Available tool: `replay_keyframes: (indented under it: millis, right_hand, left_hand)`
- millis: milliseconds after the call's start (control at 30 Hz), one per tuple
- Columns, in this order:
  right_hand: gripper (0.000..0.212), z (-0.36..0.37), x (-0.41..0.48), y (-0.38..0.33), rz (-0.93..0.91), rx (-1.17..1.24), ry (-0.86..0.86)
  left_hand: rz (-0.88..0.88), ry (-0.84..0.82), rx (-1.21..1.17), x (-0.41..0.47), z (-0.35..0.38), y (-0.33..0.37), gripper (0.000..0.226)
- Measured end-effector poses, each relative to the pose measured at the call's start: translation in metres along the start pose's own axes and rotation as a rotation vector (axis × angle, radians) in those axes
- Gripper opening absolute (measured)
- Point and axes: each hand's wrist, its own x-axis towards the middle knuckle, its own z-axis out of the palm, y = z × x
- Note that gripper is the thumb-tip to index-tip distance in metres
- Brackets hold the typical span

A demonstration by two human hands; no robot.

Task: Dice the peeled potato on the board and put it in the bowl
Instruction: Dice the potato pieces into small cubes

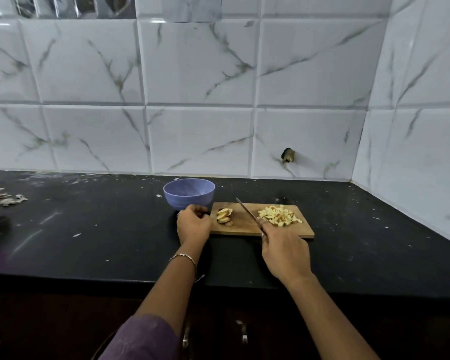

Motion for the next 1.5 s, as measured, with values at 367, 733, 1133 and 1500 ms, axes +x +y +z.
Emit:
replay_keyframes:
  millis: [367,733,1133,1500]
  right_hand:
    - [0.044,0.001,0.004,0.002,0.024,0.045,-0.024]
    - [0.044,0.008,0.013,0.006,0.020,0.051,-0.028]
    - [0.039,0.004,0.013,0.005,0.100,0.045,-0.018]
    - [0.038,-0.001,0.011,0.008,0.177,0.115,-0.014]
  left_hand:
    - [0.290,-0.231,0.362,0.012,0.008,0.004,0.031]
    - [0.268,-0.347,0.439,0.025,0.025,0.021,0.019]
    - [0.301,-0.140,0.073,0.010,0.032,0.040,0.022]
    - [0.184,-0.293,0.344,-0.016,0.058,0.050,0.021]
